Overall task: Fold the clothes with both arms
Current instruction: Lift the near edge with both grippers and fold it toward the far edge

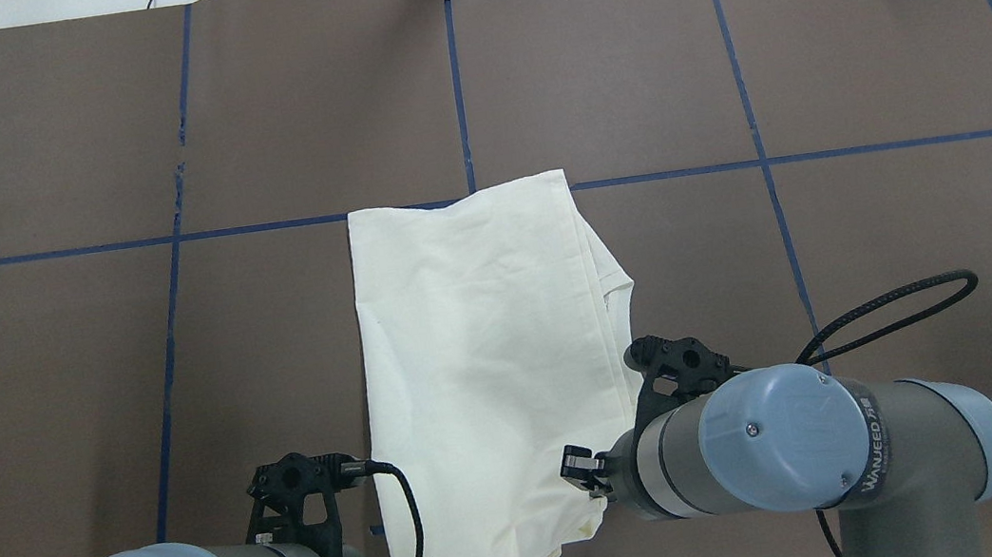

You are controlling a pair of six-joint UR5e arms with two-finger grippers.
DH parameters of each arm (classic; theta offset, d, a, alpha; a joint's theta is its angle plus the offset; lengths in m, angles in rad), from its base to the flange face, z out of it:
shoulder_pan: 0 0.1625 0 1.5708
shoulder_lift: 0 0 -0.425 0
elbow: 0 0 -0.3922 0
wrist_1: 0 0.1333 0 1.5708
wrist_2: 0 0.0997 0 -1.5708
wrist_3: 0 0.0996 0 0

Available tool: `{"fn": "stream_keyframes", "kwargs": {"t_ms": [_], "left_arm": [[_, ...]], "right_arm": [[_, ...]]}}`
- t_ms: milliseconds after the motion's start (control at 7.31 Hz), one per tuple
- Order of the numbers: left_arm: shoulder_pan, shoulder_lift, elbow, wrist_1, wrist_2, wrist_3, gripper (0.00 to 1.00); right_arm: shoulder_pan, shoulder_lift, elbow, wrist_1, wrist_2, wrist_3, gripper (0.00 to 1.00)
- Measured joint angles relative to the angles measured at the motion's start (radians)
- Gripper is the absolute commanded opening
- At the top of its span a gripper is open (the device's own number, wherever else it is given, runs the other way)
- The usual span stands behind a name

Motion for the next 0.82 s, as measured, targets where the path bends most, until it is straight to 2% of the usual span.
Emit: {"fn": "stream_keyframes", "kwargs": {"t_ms": [137, 411, 684, 821], "left_arm": [[-0.022, -0.012, -0.004, 0.003, -0.004, 0.006, 0.0], [-0.171, -0.058, 0.021, 0.008, -0.068, 0.073, 0.0], [-0.322, -0.143, 0.14, 0.0, -0.119, 0.136, 0.0], [-0.375, -0.188, 0.214, -0.013, -0.125, 0.158, 0.0]], "right_arm": [[0.025, 0.003, -0.012, 0.017, -0.001, -0.004, 0.0], [0.129, 0.008, -0.066, 0.098, 0.026, -0.007, 0.0], [0.247, 0.07, -0.154, 0.125, 0.096, -0.011, 0.0], [0.296, 0.121, -0.228, 0.128, 0.117, -0.012, 0.0]]}}
